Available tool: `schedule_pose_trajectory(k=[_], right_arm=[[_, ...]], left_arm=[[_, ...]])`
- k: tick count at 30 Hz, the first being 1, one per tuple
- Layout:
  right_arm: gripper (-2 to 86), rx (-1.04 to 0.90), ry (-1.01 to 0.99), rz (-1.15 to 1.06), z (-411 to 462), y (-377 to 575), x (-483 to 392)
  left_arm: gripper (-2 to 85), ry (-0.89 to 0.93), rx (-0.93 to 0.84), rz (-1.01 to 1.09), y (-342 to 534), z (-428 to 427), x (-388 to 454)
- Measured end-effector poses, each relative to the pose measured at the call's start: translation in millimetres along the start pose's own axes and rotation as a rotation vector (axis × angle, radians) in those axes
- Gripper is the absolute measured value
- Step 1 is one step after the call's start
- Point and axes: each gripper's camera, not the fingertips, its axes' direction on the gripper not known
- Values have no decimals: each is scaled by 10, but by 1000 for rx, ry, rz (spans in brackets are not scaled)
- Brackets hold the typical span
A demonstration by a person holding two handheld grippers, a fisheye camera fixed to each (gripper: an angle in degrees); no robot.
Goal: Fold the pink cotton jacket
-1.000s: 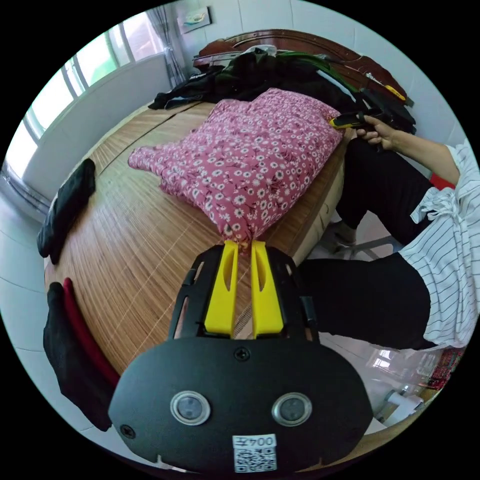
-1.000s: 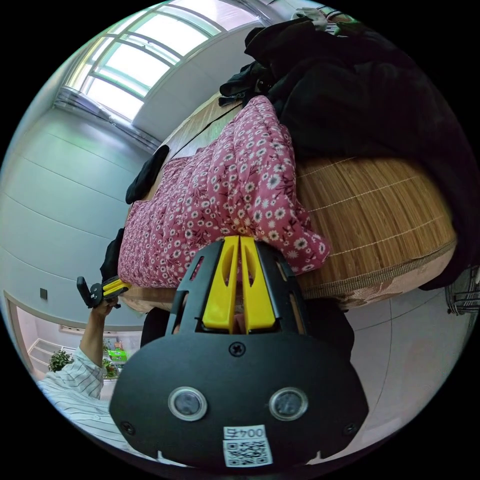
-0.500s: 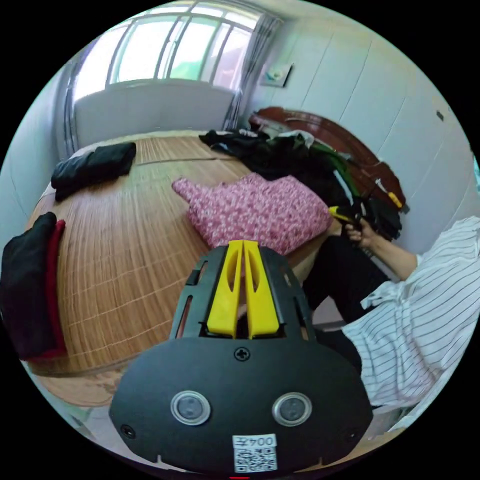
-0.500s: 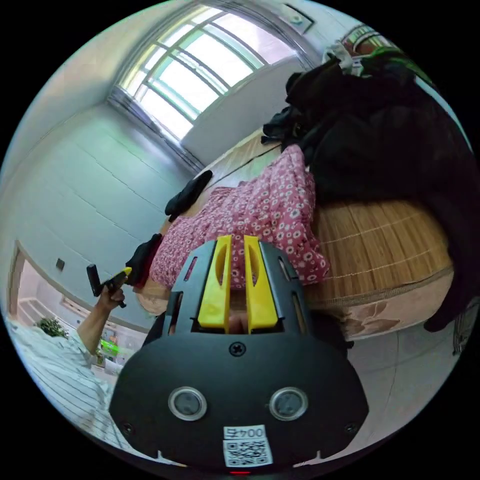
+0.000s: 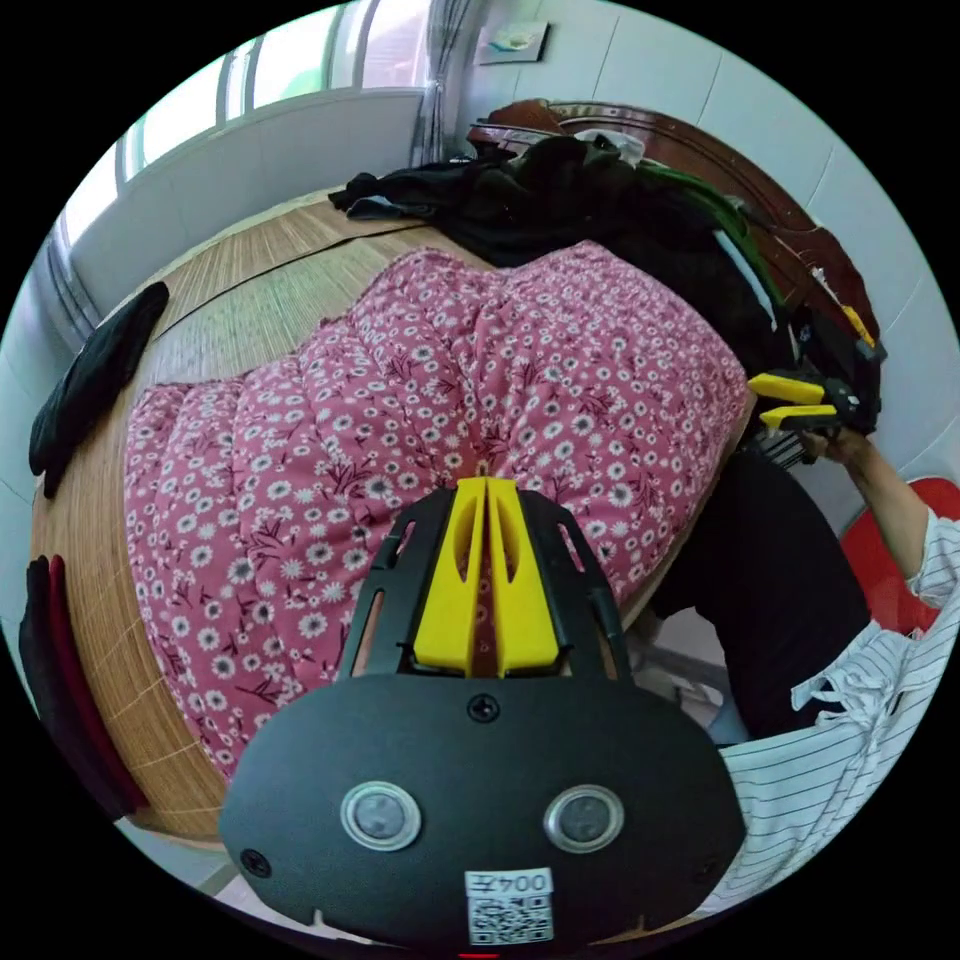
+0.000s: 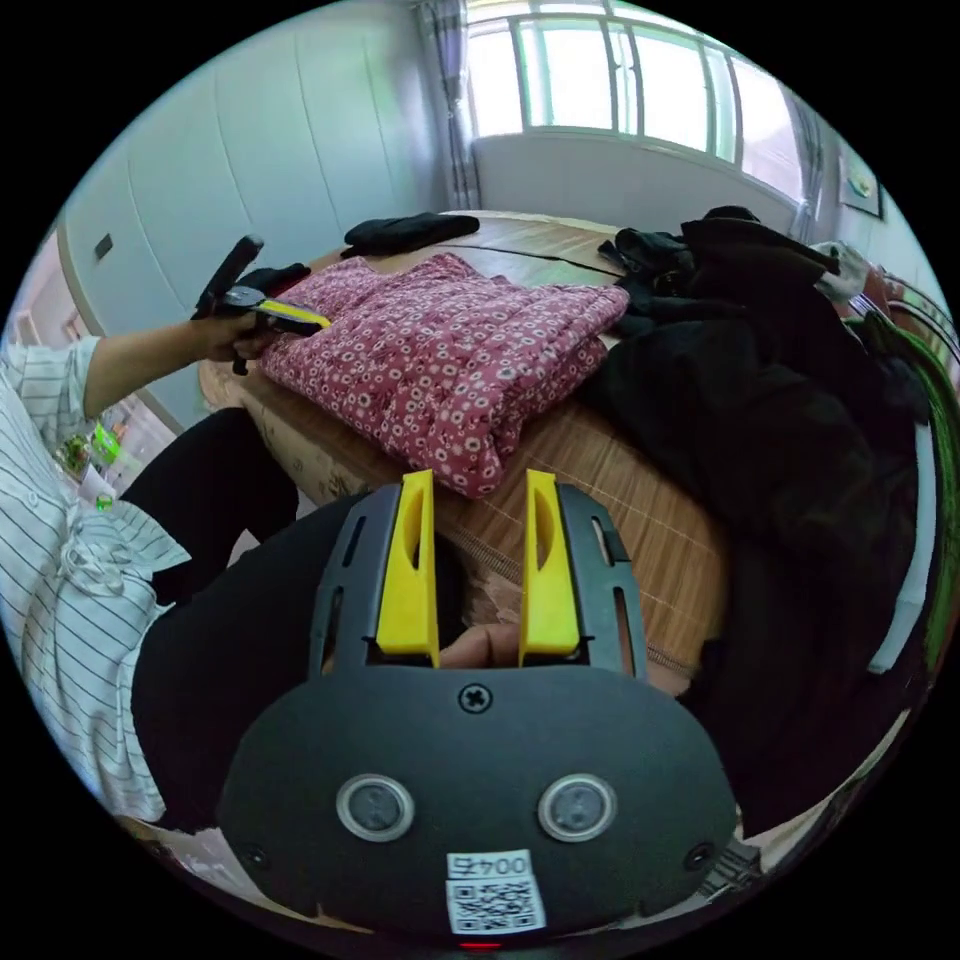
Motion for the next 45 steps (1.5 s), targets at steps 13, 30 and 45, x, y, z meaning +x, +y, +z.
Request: schedule_pose_trajectory(k=[13,30,45], right_arm=[[46,-115,-50,-348,219,-424,82],[166,130,-555,683,139,-617,1878],[79,-18,-680,999,231,-720,1464]], left_arm=[[2,18,30,-104,-97,488,-9],[2,-3,291,-240,62,391,341],[2,-436,153,-458,-23,1083,220]])
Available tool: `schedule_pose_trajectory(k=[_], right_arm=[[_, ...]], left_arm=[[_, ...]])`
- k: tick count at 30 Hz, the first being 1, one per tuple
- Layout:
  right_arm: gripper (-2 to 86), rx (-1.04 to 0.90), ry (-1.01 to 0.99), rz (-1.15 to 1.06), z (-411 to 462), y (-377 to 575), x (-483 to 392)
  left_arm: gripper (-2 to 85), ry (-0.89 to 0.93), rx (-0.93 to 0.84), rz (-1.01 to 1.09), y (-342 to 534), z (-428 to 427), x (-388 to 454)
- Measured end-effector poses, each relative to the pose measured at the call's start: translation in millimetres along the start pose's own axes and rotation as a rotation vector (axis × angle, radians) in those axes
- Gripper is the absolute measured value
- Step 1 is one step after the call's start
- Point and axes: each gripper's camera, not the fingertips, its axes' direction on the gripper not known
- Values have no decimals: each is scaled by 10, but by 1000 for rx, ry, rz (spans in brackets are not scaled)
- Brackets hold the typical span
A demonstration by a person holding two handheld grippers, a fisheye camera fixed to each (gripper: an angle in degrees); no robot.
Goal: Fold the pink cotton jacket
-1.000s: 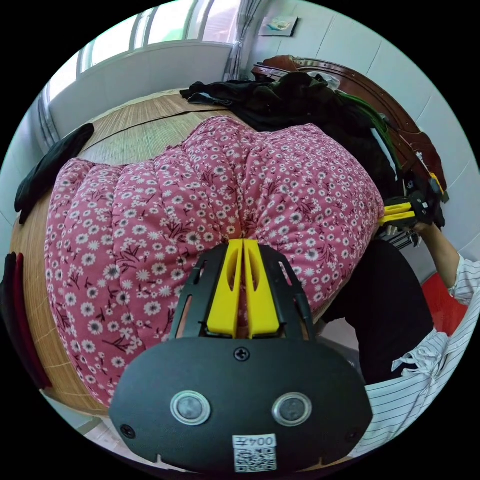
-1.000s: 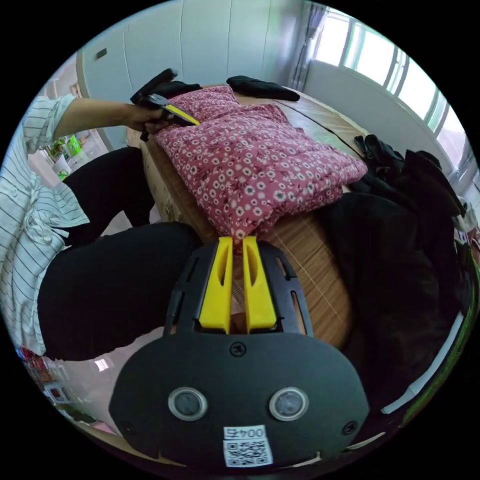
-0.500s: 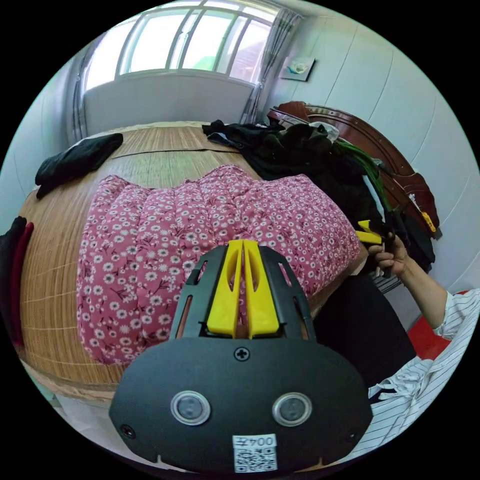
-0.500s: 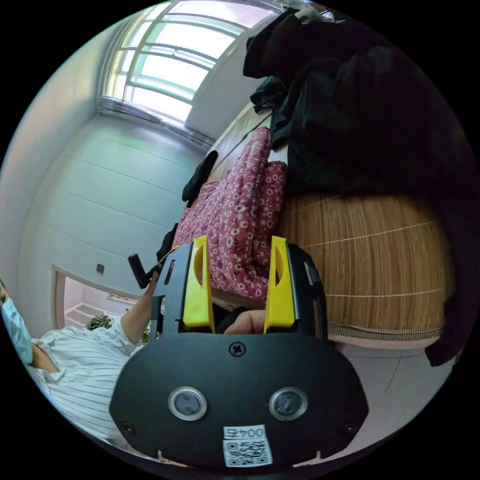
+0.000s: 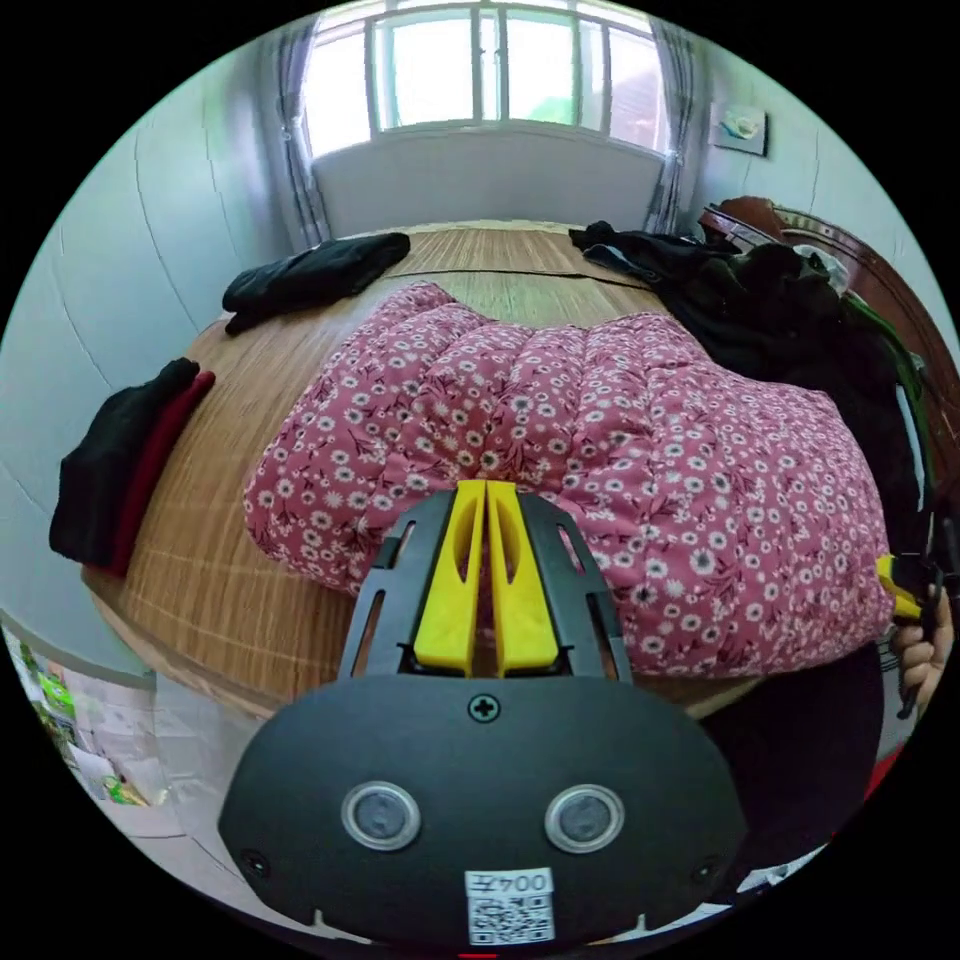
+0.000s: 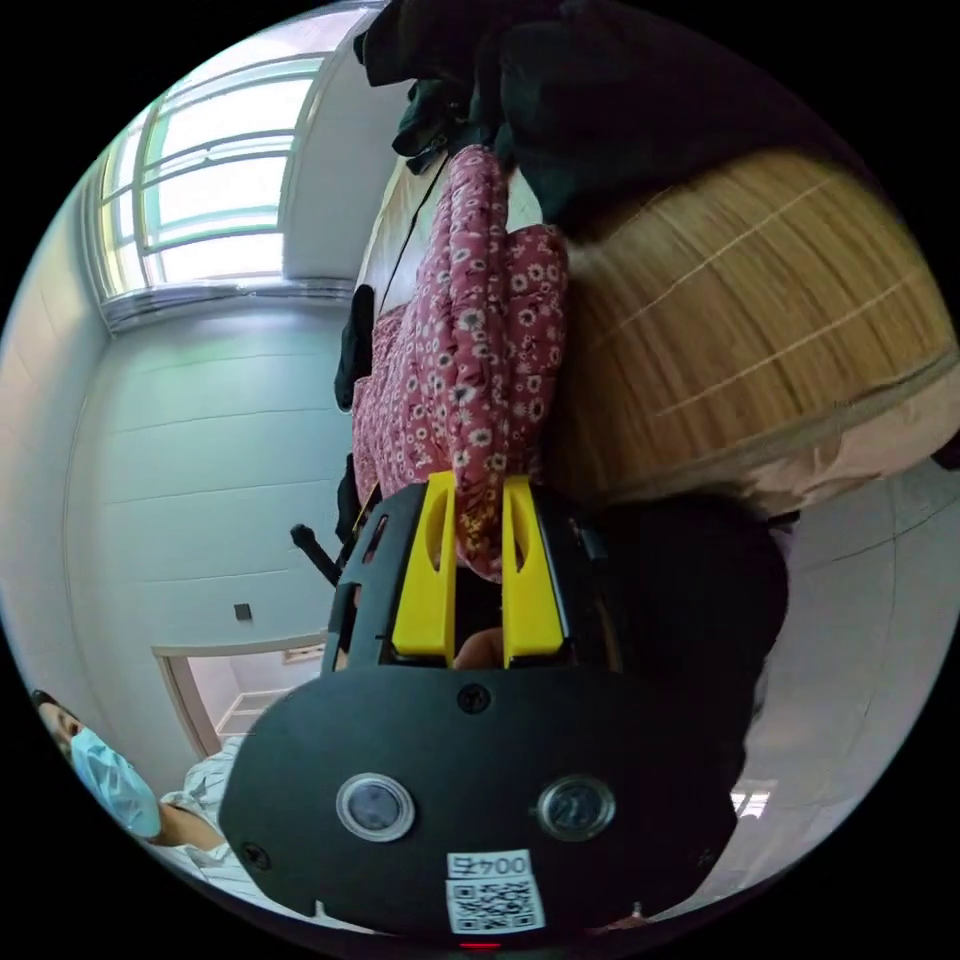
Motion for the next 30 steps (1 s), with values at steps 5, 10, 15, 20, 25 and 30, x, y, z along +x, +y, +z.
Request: schedule_pose_trajectory(k=[5,10,15,20,25,30], right_arm=[[69,-344,-87,-217,1037,848,-625],[64,-180,50,-488,377,1268,-802],[134,66,223,-465,-209,628,-610],[192,-77,211,-345,279,-236,-322],[111,-199,195,-344,716,-127,-246],[78,-135,219,-451,944,614,-431]], left_arm=[[2,-228,-84,222,-863,367,-210],[1,33,7,219,-915,-164,-198],[1,149,48,222,-308,-279,255],[1,32,102,-125,375,-287,125],[2,202,-29,-211,505,167,-107],[2,139,-28,51,334,332,93]])
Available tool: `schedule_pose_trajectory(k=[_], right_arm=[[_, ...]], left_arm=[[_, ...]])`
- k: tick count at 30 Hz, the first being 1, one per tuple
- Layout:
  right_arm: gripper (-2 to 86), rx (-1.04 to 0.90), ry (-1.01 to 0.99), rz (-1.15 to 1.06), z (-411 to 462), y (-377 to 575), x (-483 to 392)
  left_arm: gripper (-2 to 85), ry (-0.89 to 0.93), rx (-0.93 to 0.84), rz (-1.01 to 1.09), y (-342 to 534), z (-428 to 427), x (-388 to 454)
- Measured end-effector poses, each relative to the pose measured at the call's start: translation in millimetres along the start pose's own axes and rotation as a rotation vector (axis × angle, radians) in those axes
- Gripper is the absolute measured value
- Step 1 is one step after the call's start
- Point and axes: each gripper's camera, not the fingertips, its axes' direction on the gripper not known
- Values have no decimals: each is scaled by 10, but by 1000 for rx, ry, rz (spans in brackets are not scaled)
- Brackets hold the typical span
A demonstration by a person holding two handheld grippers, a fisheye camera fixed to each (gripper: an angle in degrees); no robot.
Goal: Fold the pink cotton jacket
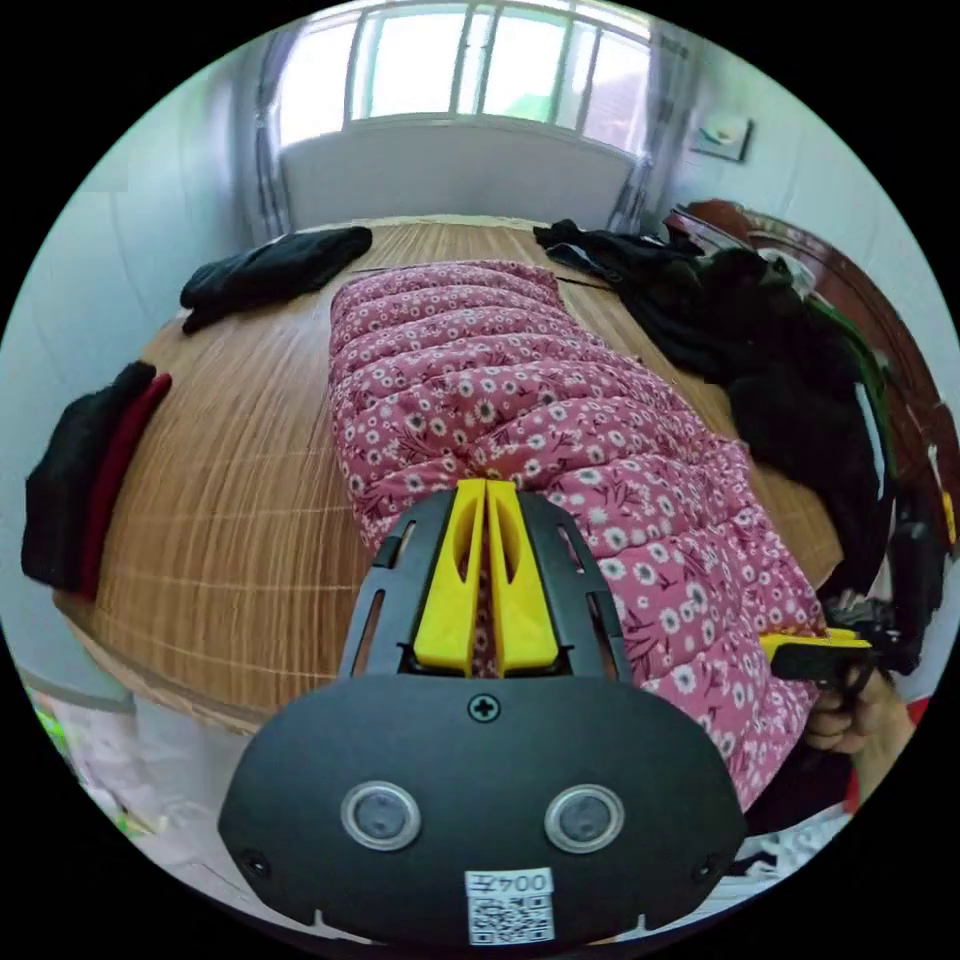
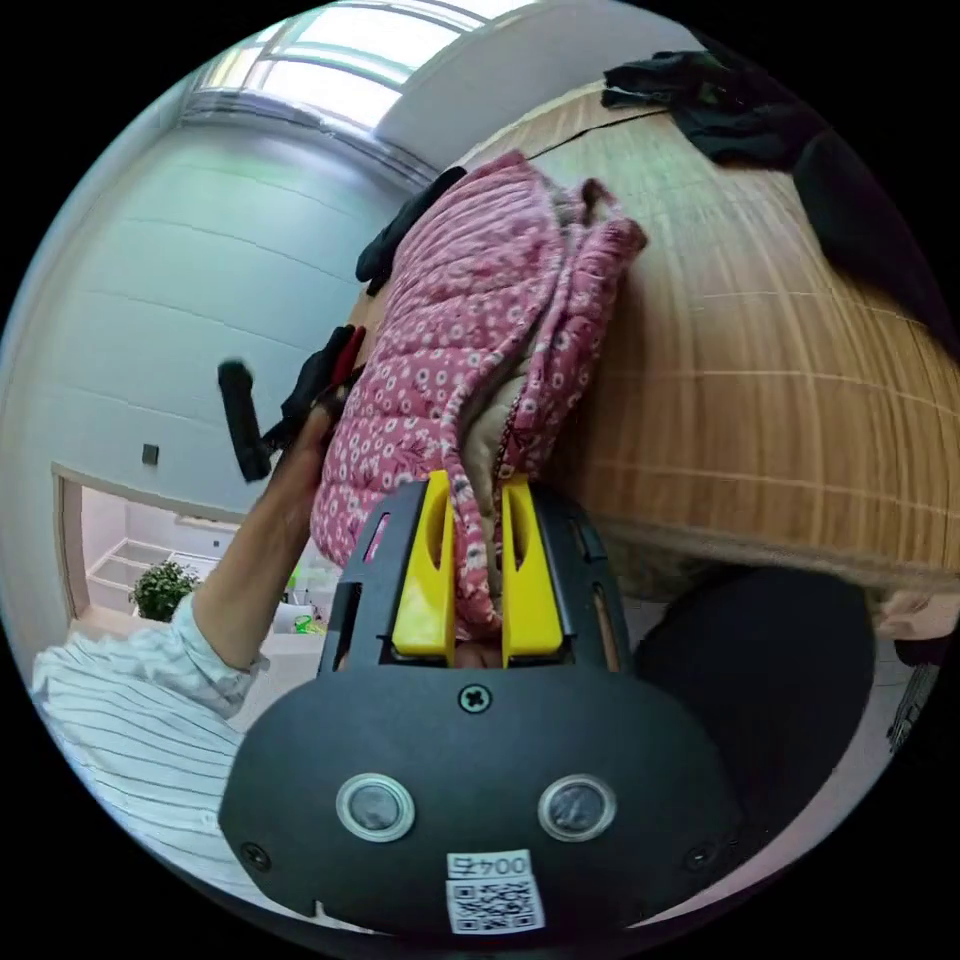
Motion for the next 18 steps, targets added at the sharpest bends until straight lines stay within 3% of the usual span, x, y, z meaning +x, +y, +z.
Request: schedule_pose_trajectory(k=[4,8,10,14,18], right_arm=[[79,111,22,17,310,335,-548],[83,-77,-56,-107,638,292,-889],[63,-114,-119,-134,547,374,-921],[50,96,-105,-174,-251,688,-630],[64,294,-91,16,-920,741,119]], left_arm=[[3,-41,25,481,-181,198,274],[5,-123,-17,929,-305,325,408],[6,-130,-24,887,-433,224,386],[12,14,78,618,-423,-361,312],[35,108,172,550,199,-718,514]])
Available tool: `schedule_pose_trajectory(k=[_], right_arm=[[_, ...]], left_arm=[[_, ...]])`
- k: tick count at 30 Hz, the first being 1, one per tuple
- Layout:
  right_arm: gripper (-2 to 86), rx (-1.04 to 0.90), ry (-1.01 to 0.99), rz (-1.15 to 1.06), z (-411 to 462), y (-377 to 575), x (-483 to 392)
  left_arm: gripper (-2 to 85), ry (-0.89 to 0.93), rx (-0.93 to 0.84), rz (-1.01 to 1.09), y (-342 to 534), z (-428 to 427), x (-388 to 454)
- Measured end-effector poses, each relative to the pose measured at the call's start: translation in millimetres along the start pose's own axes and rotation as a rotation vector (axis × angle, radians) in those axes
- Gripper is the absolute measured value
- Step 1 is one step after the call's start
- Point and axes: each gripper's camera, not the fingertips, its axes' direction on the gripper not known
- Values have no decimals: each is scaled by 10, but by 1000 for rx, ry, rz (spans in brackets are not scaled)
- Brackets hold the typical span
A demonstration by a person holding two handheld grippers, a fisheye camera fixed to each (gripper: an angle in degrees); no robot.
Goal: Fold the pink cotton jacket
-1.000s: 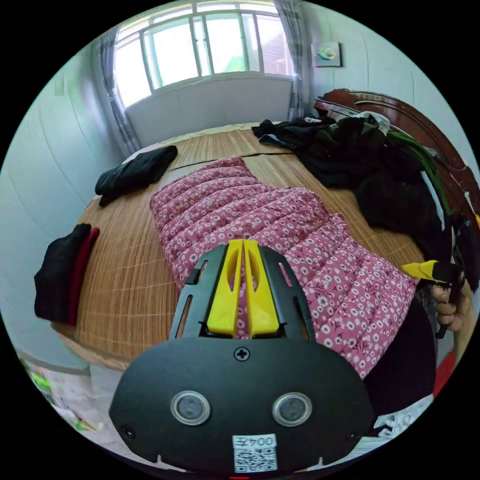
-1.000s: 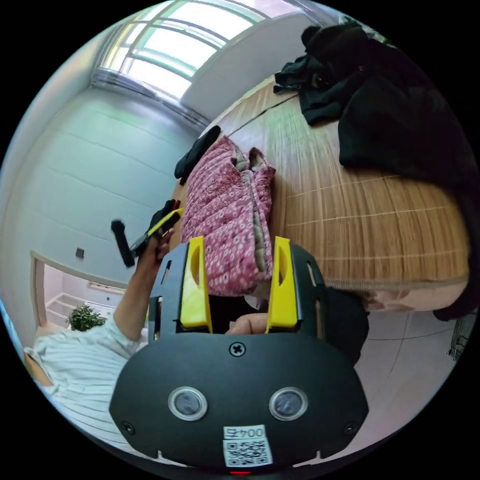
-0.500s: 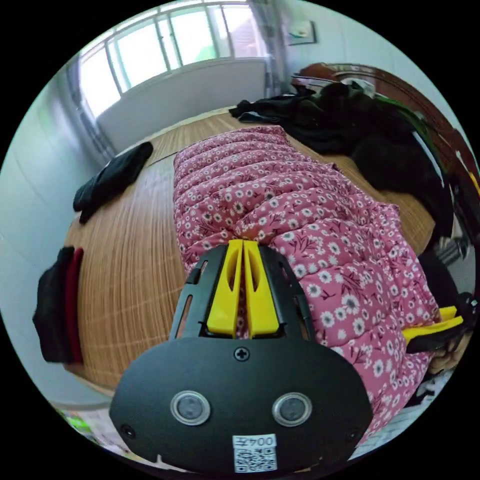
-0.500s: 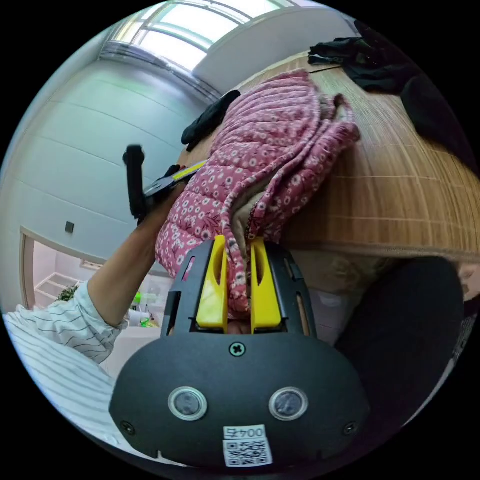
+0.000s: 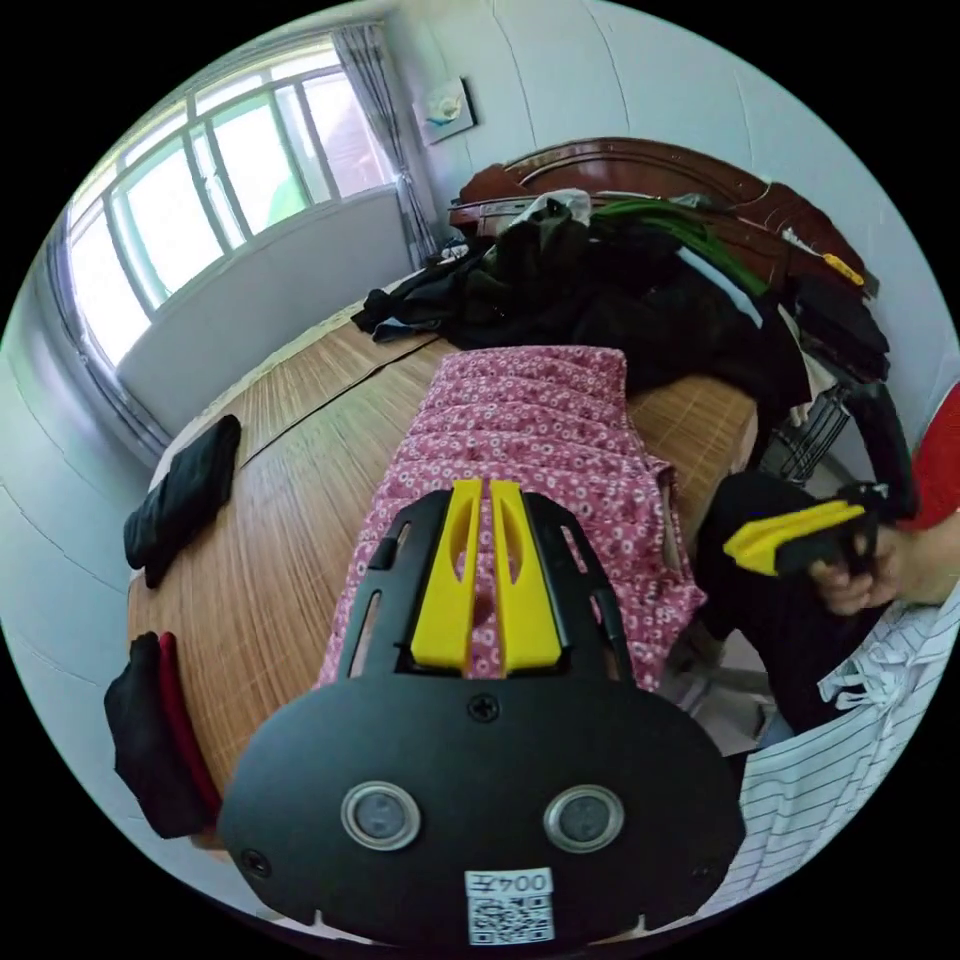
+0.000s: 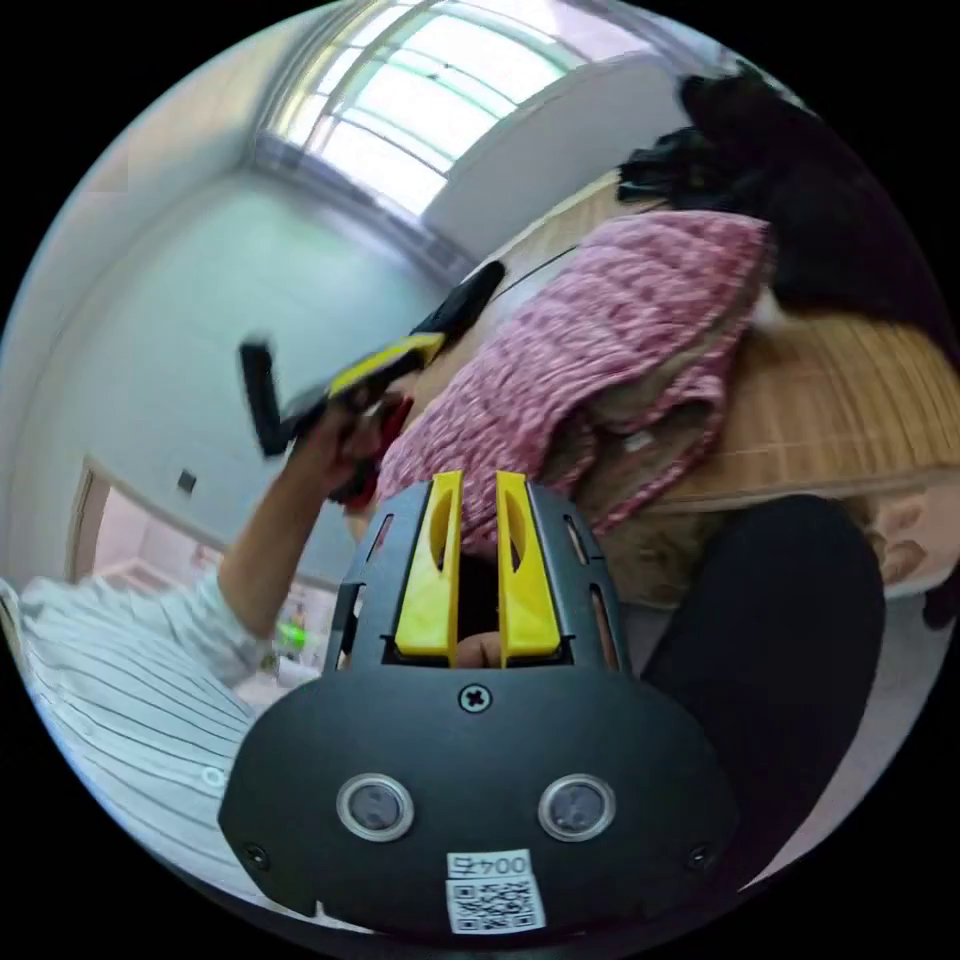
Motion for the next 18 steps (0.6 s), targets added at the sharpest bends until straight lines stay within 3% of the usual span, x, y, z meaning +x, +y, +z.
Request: schedule_pose_trajectory(k=[4,6,8,11,18], right_arm=[[73,13,-181,242,-227,-268,737],[91,8,-265,323,-128,-339,934],[108,-17,-352,418,96,-371,1092],[113,-42,-391,454,347,-380,1095],[1,1,-280,332,415,-536,695]], left_arm=[[63,-107,10,14,568,-137,645],[62,-83,-28,-54,786,-76,688],[51,22,-39,-251,1027,-56,529],[37,118,8,-430,1213,-118,294],[23,57,3,-396,952,-180,65]])
